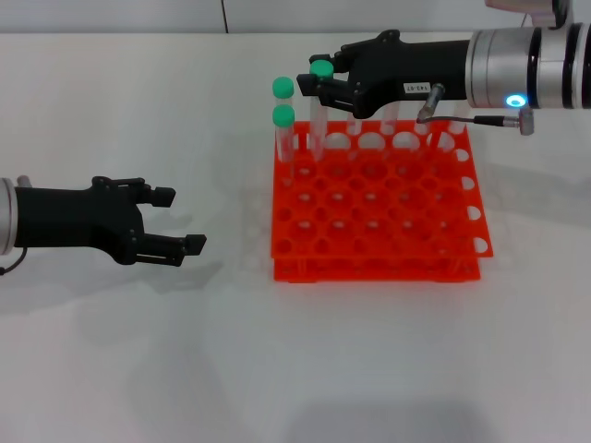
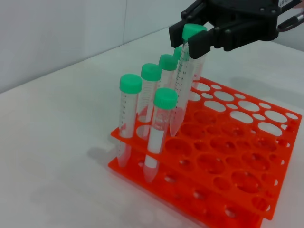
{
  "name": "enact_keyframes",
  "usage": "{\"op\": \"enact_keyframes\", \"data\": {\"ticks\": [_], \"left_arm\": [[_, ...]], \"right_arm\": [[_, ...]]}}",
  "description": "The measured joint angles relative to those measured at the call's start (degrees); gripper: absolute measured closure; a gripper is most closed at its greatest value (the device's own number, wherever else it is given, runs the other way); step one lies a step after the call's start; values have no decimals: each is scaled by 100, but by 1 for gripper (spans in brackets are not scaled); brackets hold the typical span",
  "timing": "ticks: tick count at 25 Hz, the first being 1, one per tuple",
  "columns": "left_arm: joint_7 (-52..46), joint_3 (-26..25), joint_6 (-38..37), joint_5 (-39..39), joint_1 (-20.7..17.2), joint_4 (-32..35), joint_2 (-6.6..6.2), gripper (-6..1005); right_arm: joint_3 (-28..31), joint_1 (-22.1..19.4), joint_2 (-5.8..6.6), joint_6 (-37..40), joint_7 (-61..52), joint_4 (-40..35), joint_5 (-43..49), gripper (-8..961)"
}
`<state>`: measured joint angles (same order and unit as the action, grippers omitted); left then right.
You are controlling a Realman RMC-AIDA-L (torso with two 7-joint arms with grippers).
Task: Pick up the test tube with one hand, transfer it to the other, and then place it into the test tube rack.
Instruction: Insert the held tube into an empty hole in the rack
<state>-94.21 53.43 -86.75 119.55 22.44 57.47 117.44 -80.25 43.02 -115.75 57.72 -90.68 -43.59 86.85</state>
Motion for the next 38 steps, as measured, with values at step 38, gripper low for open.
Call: {"op": "enact_keyframes", "data": {"ticks": [38], "left_arm": [[93, 0, 0, -2, 6, -50, 14, 112]], "right_arm": [[-219, 32, -24, -315, 38, 227, -7, 688]]}}
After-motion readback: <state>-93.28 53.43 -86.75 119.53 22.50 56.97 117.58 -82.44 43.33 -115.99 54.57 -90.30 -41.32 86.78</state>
